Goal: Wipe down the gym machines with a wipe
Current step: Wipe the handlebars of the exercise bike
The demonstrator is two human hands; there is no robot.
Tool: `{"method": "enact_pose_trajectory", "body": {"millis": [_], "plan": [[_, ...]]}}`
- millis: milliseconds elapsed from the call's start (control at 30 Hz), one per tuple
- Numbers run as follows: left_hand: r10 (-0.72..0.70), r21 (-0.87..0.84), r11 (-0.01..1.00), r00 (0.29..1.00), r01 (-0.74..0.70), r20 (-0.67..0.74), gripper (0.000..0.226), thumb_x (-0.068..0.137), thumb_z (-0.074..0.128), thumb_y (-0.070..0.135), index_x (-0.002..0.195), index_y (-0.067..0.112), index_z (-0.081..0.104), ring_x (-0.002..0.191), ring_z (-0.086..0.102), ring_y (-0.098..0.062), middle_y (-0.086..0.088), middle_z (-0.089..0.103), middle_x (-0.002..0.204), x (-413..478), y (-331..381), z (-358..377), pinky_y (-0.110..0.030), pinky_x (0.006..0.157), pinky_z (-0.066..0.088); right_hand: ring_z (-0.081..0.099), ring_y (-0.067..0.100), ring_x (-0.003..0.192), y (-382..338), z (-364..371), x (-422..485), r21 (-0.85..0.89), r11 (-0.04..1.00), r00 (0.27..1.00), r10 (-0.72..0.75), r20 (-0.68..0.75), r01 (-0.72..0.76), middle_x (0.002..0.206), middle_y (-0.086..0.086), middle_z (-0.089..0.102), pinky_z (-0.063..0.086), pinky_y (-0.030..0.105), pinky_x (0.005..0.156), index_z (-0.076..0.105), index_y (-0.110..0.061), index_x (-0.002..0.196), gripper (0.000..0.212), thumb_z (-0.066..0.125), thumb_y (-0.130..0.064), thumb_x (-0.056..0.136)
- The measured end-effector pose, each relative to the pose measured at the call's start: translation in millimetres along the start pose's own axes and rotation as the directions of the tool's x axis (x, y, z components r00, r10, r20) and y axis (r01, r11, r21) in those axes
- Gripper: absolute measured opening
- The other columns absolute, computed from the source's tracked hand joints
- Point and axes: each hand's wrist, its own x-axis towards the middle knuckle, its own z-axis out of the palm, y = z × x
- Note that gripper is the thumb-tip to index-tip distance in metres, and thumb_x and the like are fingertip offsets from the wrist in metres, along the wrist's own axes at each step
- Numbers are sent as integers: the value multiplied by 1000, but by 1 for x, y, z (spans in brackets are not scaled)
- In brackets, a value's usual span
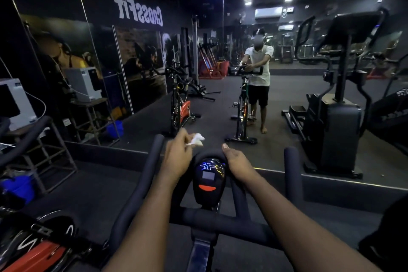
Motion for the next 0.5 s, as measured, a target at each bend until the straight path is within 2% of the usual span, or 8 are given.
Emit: {"method": "enact_pose_trajectory", "body": {"millis": [67, 133, 167, 233, 300, 400, 500], "plan": [[27, -29, 999, 976, -22, 215, 15, 93, 65, 9, 98, 20, 55, 84, 63, -17, 2, 70, 90, -2, -4, 6, -16, 64, 43, 60, -1, 55, -2, 2, -12, 11, 1000, 998, 3, -58, -2, 70, 6, 68, 44, 13, 58, 67, -2, 77, 53, 47, -41, 106], [52, -114, 993, 953, -19, 297, 37, 95, 64, 7, 125, 29, 64, 96, 64, -2, 9, 73, 104, -2, -5, 7, -1, 77, 43, 49, -3, 36, -5, 1, -16, -24, 1000, 992, -21, -126, 18, 52, -2, 55, 37, 10, 48, 52, -8, 59, 56, 47, -39, 106], [70, -127, 991, 951, -32, 303, 44, 96, 63, 6, 132, 29, 64, 102, 63, 5, 10, 73, 112, -3, -4, 6, -1, 85, 43, 47, -3, 34, -5, 1, -17, -37, 999, 989, -38, -145, 33, 48, -5, 51, 35, 11, 46, 47, -12, 56, 57, 47, -39, 106], [117, -83, 992, 952, -97, 283, 40, 96, 61, 3, 129, 24, 70, 107, 58, 13, 10, 73, 119, -7, -7, 4, 0, 91, 40, 47, -2, 35, -6, 2, -21, -60, 997, 983, -67, -173, 57, 46, -5, 49, 33, 12, 43, 45, -13, 55, 57, 49, -41, 105], [125, -46, 992, 962, -117, 242, 38, 97, 58, 1, 124, 21, 73, 112, 60, 9, 10, 72, 120, -15, -17, 0, 1, 93, 38, 48, -3, 37, -4, 3, -22, -80, 994, 975, -86, -205, 71, 46, -5, 48, 34, 14, 43, 48, -9, 58, 57, 50, -44, 104], [167, -43, 986, 973, -162, 157, 49, 91, 51, -14, 122, 15, 73, 122, 58, 1, 9, 68, 126, -32, -36, -2, -3, 104, 35, 49, 0, 41, -3, 4, -23, -108, 992, 962, -85, -259, 58, 41, -8, 48, 36, 18, 45, 53, -8, 58, 61, 52, -51, 101], [208, -66, 977, 974, -202, 94, 57, 84, 46, -24, 121, 9, 73, 124, 56, 2, 7, 65, 128, -48, -45, 1, -6, 108, 33, 47, 12, 50, -3, 6, -24, -146, 989, 954, -78, -288, 36, 48, -5, 49, 38, 30, 52, 45, -14, 55, 61, 51, -56, 99]]}}
